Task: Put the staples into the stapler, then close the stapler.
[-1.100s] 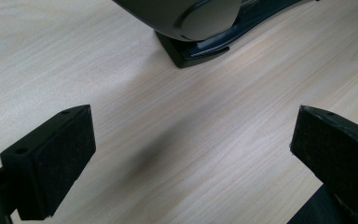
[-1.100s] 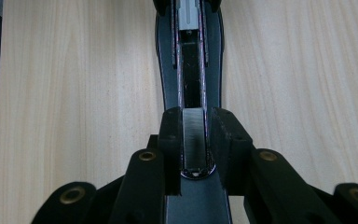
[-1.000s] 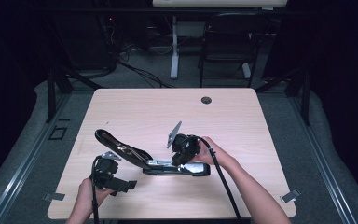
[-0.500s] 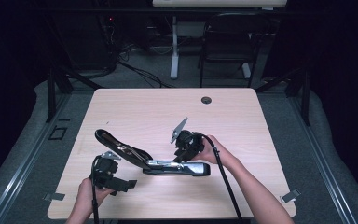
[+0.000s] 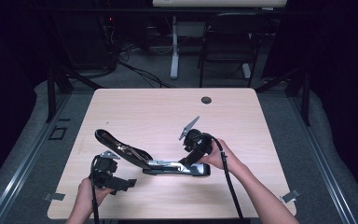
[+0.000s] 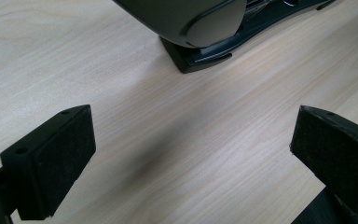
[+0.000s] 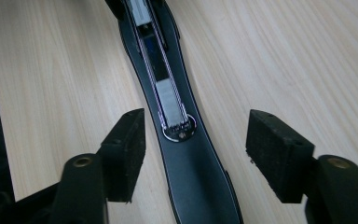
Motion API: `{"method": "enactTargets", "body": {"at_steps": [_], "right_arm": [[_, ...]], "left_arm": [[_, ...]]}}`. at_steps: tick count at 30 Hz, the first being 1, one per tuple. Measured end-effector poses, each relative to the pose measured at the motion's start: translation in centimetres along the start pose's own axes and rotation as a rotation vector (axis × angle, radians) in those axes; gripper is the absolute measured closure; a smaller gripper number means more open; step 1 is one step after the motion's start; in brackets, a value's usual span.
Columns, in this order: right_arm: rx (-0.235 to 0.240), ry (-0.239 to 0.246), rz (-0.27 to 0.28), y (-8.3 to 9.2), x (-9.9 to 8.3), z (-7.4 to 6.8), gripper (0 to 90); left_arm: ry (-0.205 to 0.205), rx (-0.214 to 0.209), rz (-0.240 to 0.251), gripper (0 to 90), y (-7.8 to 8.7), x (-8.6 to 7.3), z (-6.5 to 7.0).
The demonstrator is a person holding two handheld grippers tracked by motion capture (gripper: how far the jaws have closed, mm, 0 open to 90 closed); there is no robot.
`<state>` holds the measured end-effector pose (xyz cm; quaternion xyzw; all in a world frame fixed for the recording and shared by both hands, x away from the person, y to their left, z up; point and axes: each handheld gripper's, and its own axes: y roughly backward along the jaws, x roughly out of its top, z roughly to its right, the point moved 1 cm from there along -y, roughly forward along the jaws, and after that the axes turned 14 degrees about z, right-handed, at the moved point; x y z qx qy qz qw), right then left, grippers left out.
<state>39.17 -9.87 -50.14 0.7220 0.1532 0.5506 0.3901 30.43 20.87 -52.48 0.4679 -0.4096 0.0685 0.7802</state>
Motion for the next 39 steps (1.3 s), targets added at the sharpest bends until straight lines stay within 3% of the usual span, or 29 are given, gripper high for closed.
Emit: {"method": "enactTargets", "body": {"at_steps": [8,15,22,28,31,39], "right_arm": [[-0.026,-0.057,-0.008,1.4,-1.8,-0.1,24.4],[-0.078,-0.11,0.004,2.8,-3.4,-0.4,18.7],[-0.113,-0.119,-0.012,3.5,-4.6,-0.7,15.9],[-0.134,-0.134,0.011,4.3,-5.1,-0.9,14.6],[-0.146,-0.127,-0.009,4.3,-5.3,-0.9,14.4],[-0.185,-0.12,0.011,4.8,-5.2,-1.0,14.7]], "left_arm": [[0.006,-0.005,0.001,0.1,0.0,0.0,-0.1],[0.017,-0.002,0.01,0.1,0.1,0.0,-0.2],[0.031,0.011,0.019,0.1,0.3,0.1,-0.6],[0.038,0.022,0.03,0.1,0.4,0.2,-0.8],[0.042,0.034,0.029,0.1,0.6,0.2,-1.1],[0.121,0.099,0.065,0.3,1.4,0.4,-2.6]]}}
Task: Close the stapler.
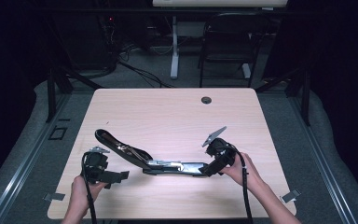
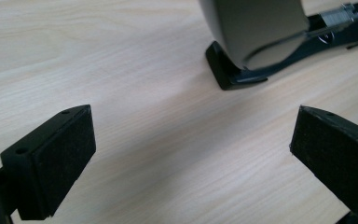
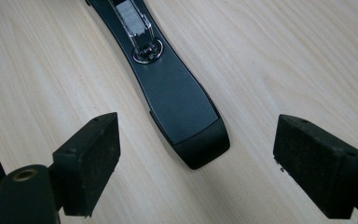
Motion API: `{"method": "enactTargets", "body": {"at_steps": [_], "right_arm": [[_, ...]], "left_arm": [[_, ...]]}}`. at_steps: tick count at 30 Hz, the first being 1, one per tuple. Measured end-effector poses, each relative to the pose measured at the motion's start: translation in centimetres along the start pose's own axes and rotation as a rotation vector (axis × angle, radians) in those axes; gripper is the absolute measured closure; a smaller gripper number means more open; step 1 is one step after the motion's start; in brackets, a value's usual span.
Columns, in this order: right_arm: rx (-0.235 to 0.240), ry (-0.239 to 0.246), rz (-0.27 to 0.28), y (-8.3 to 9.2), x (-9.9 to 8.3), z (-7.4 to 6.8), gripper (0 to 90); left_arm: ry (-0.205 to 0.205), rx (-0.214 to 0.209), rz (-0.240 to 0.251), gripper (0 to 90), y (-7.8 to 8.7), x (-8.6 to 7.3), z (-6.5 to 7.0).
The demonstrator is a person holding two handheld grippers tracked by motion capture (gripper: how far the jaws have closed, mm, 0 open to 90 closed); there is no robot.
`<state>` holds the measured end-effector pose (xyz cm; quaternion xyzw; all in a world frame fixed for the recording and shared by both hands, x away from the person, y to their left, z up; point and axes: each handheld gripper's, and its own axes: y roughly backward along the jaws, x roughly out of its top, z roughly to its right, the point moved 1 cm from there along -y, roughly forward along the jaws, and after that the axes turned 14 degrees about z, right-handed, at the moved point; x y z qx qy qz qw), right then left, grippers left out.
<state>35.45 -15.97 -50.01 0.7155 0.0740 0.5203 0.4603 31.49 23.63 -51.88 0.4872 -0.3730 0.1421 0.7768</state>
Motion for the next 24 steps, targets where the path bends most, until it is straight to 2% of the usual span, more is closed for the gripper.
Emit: {"method": "enactTargets", "body": {"at_steps": [9,10,15,18,21,23,24], "right_arm": [[-0.019,0.01,0.009,0.0,0.2,0.1,14.7],[-0.022,0.011,0.018,0.0,0.2,0.1,14.7],[-0.051,0.024,0.042,0.0,0.3,0.1,14.2],[-0.073,0.02,0.053,-0.2,0.4,0.1,13.8],[-0.086,0.026,0.053,-0.3,0.6,-0.1,14.2],[-0.09,0.031,0.052,-0.5,0.7,-0.2,14.7],[-0.089,0.032,0.047,-0.6,0.7,-0.3,14.9]], "left_arm": [[0.042,0.048,0.025,0.4,0.6,0.6,-1.2],[0.058,0.06,0.037,1.4,0.7,0.7,-1.3],[0.087,0.092,0.097,7.2,1.4,1.1,-2.3],[0.104,0.099,0.154,13.2,1.7,1.4,-2.5],[0.088,0.119,0.201,16.9,2.0,1.9,-2.2],[0.072,0.136,0.213,22.5,2.2,2.0,-2.0],[0.081,0.137,0.221,25.7,2.3,2.1,-2.1]]}}
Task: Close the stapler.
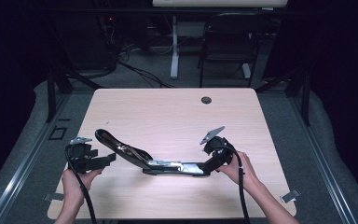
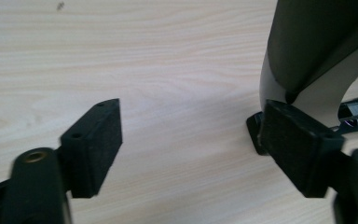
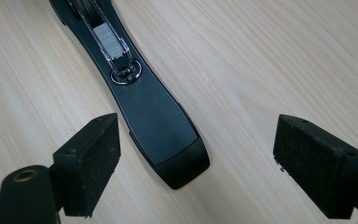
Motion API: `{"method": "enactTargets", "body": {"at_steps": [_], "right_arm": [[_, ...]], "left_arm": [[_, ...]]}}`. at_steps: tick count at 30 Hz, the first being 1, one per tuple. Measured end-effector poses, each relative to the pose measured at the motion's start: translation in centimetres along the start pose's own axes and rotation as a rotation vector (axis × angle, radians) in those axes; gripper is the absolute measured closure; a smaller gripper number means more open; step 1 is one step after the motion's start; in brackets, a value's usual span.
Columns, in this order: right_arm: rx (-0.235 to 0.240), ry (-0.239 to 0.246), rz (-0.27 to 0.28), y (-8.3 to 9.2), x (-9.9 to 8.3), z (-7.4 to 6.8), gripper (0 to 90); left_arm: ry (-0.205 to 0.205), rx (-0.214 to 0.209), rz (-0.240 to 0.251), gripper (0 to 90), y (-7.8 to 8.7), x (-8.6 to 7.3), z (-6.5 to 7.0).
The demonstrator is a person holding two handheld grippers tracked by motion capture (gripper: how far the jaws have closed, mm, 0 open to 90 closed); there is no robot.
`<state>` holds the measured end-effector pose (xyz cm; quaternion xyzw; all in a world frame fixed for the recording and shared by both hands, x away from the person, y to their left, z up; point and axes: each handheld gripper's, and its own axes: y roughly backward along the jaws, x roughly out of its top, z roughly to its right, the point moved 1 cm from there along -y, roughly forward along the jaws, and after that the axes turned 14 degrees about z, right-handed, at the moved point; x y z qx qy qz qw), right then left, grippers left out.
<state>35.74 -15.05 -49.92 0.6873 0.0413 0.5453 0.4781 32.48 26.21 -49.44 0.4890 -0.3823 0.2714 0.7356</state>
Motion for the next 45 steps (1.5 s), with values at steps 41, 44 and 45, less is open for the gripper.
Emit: {"method": "enactTargets", "body": {"at_steps": [41,44,45], "right_arm": [[-0.157,0.083,0.223,0.9,4.5,-3.7,89.0],[-0.155,0.073,0.23,0.7,4.7,-3.6,89.3],[-0.15,0.065,0.238,0.6,4.9,-3.6,89.3]], "left_arm": [[-0.007,-0.004,0.28,88.3,0.9,2.2,2.3],[-0.009,-0.006,0.288,89.0,0.8,2.3,2.6],[-0.011,-0.008,0.285,89.4,0.8,2.3,2.6]]}}
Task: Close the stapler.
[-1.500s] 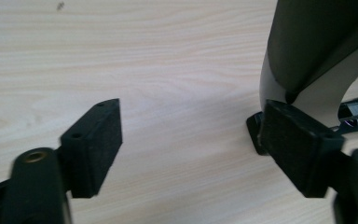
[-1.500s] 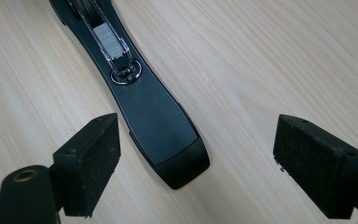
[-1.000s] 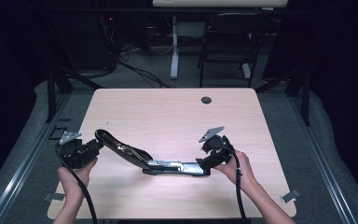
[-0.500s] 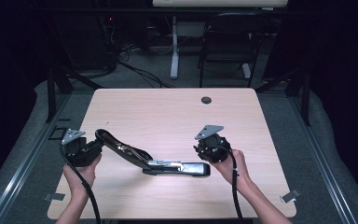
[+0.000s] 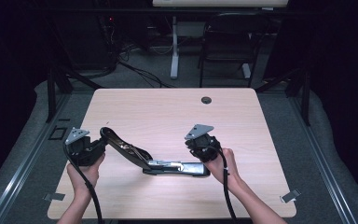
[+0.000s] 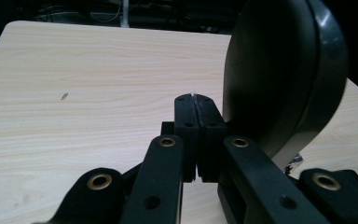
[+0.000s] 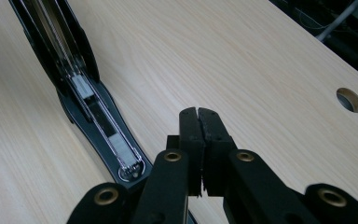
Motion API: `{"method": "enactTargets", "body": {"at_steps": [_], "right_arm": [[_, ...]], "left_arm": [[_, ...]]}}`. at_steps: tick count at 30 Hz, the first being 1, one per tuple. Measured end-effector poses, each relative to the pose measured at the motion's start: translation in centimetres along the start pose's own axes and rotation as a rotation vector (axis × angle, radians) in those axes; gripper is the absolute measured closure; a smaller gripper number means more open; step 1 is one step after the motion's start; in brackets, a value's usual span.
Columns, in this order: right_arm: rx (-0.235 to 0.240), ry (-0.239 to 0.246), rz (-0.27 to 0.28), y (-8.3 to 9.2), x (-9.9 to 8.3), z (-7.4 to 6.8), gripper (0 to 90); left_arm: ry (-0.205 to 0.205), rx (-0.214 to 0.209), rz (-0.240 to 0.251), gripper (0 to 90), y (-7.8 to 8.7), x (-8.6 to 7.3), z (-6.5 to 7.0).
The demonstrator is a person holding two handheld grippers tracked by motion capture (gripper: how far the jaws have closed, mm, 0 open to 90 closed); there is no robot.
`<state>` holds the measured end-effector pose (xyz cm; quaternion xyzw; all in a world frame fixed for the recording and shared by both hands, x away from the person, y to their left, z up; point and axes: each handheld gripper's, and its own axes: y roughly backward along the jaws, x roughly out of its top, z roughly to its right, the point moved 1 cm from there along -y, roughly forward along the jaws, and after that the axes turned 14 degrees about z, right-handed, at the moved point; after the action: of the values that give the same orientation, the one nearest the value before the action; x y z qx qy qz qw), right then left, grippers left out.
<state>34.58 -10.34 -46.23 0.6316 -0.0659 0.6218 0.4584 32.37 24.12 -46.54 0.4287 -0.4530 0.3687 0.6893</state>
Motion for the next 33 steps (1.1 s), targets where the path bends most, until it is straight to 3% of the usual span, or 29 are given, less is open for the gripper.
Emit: {"method": "enactTargets", "body": {"at_steps": [12,20,33], "right_arm": [[0.043,0.006,0.047,-1.0,1.7,-1.4,90.0],[0.073,0.046,0.06,-1.6,2.8,-2.4,90.0],[0.092,0.067,0.08,-1.7,3.9,-3.0,90.0]], "left_arm": [[-0.025,-0.031,0.009,89.7,-0.5,0.0,1.2],[-0.011,-0.062,0.005,90.0,-0.9,-0.2,1.9],[-0.059,-0.11,-0.006,90.0,-1.9,-0.4,3.5]]}}
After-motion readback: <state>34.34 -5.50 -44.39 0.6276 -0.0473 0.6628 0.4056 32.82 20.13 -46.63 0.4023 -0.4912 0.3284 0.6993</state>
